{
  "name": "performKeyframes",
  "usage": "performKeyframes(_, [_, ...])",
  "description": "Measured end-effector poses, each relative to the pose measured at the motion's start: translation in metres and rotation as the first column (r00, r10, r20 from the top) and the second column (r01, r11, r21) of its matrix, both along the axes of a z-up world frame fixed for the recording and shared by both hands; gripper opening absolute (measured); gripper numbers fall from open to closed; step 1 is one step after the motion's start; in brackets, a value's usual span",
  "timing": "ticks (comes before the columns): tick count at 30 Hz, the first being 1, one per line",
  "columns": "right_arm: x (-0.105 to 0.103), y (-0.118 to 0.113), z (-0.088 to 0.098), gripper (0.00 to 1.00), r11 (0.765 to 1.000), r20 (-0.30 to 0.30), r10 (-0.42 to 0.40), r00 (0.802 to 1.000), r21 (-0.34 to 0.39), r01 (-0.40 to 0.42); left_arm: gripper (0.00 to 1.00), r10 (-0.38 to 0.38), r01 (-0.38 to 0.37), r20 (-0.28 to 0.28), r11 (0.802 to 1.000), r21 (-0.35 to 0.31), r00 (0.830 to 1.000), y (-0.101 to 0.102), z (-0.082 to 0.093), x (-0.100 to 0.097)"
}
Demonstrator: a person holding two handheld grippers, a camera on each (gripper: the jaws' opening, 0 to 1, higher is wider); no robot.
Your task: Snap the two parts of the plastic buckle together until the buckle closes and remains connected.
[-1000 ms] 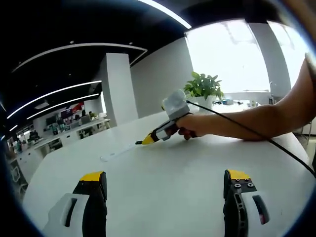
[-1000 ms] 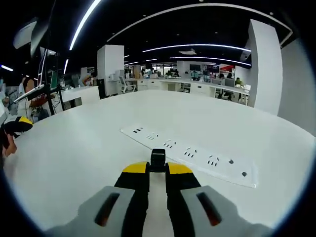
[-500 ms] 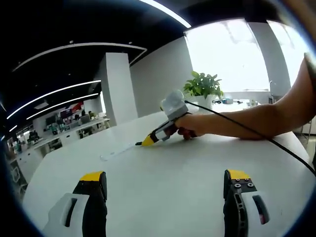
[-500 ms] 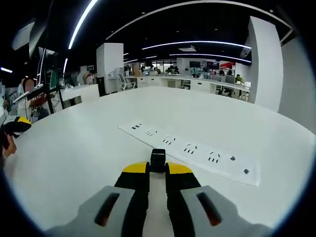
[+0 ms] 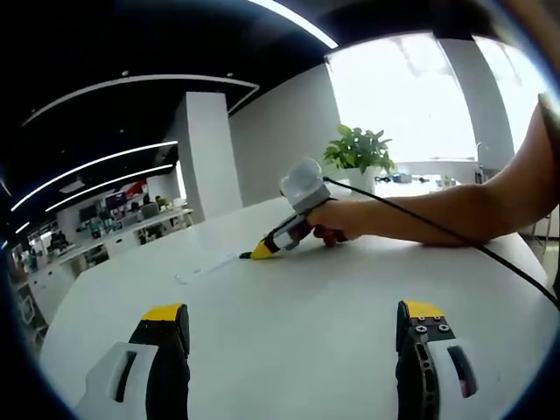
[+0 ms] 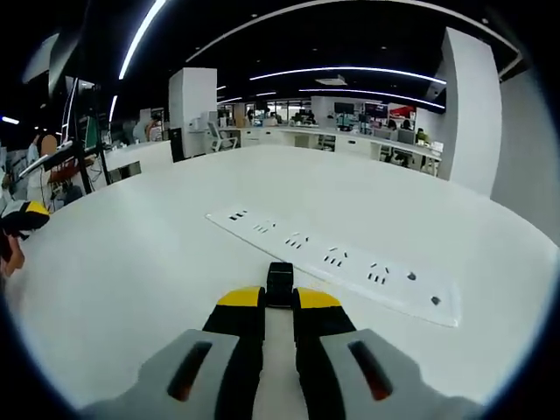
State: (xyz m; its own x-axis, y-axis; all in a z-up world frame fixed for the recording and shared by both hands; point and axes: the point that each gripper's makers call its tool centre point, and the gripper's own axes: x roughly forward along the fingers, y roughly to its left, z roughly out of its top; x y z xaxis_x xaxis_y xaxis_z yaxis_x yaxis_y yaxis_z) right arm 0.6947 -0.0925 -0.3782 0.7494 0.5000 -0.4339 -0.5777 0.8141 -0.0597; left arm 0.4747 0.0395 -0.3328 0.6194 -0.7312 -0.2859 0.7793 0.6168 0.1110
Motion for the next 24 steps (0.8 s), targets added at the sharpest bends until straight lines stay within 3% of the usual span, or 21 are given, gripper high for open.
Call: performKeyframes(24, [-0.0009,0.0013,0.0011,0.10,1.000,0.015,-0.003,1.000,-0.014,0.003,1.00,-0.028,0.028,-0.027,1.000,0.002,0.999,-0.0061,-0.0066,-0.0040])
